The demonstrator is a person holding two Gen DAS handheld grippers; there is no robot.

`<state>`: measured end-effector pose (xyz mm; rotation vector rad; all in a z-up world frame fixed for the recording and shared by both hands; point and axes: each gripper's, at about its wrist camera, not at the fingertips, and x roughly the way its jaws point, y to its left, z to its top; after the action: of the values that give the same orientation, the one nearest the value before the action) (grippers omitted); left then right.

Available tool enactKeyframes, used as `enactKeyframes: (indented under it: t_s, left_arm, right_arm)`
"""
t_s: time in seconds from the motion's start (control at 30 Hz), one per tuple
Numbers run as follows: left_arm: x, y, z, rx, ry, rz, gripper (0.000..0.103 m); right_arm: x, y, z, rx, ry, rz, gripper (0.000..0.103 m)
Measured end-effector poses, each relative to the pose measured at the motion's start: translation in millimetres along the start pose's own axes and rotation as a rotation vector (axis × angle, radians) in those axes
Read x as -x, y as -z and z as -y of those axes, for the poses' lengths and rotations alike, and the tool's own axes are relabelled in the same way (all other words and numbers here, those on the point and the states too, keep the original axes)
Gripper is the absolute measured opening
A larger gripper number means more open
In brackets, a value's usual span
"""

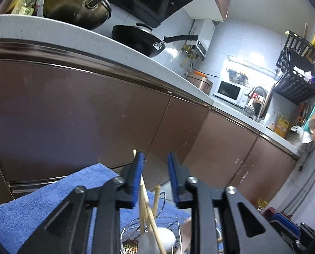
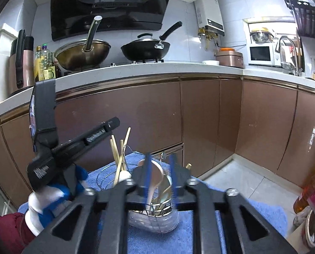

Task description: Organize utensils

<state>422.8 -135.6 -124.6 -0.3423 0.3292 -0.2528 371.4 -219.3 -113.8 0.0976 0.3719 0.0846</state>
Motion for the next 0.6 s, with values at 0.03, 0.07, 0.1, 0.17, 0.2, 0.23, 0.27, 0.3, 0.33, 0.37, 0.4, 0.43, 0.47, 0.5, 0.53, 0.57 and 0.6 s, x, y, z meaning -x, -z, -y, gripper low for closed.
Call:
enactKeyframes:
  t_s: [0.03, 0.07, 0.1, 0.17, 0.2, 0.23, 0.27, 0.3, 0.33, 0.37, 0.4, 0.43, 0.47, 0.5, 0.53, 0.57, 0.6]
  left_arm:
    - [4, -2, -2, -0.002, 0.004, -0.004, 0.027]
    - [8, -4, -4, -0.005, 0.004, -0.006, 0.028]
    - [12, -6, -6, -0.008, 0.005, -0.009, 0.028]
    - [21, -11, -10, -0.007, 0.016, -0.02, 0.029]
    - [24, -14, -11, -0.005, 0.017, -0.023, 0.03]
    - [28, -16, -12, -0.002, 0.018, -0.026, 0.03]
    - [32, -18, -15, 0.002, 0.019, -0.029, 0.031]
    - [37, -19, -17, 0.008, 0.019, -0.032, 0.032]
    - [42, -21, -20, 0.015, 0.019, -0.035, 0.032]
    - [44, -22, -23, 0.019, 0.019, -0.037, 0.033]
    - [47, -24, -25, 0.026, 0.02, -0.043, 0.035]
    - [49, -27, -30, 0.041, 0.026, -0.059, 0.037]
    - [48, -30, -33, 0.051, 0.033, -0.071, 0.04]
    - [48, -33, -37, 0.067, 0.044, -0.088, 0.042]
    - [46, -37, -44, 0.09, 0.062, -0.11, 0.043]
    - [41, -42, -51, 0.121, 0.09, -0.143, 0.045]
    - [35, -45, -55, 0.146, 0.114, -0.169, 0.047]
  right_arm:
    - [3, 0, 0, -0.004, 0.002, 0.002, 0.027]
    - [6, 0, -1, -0.006, 0.004, 0.004, 0.027]
    - [9, -1, -1, -0.008, 0.005, 0.006, 0.028]
    - [15, -2, -4, -0.011, 0.005, 0.013, 0.03]
    - [19, -3, -5, -0.012, 0.005, 0.019, 0.031]
    - [21, -4, -6, -0.012, 0.006, 0.022, 0.032]
    - [26, -4, -7, -0.011, 0.005, 0.026, 0.033]
    - [30, -5, -8, -0.012, 0.005, 0.03, 0.033]
    - [34, -5, -9, -0.013, 0.007, 0.034, 0.035]
    - [38, -4, -9, -0.015, 0.009, 0.037, 0.035]
    - [41, -4, -9, -0.018, 0.01, 0.038, 0.036]
    - [45, -4, -8, -0.021, 0.012, 0.039, 0.037]
    - [48, -3, -7, -0.024, 0.015, 0.039, 0.038]
    - [52, -2, -6, -0.025, 0.019, 0.037, 0.038]
    - [55, 0, -4, -0.027, 0.022, 0.033, 0.038]
    - [58, 3, -2, -0.032, 0.028, 0.027, 0.039]
    - [61, 5, -1, -0.037, 0.032, 0.024, 0.039]
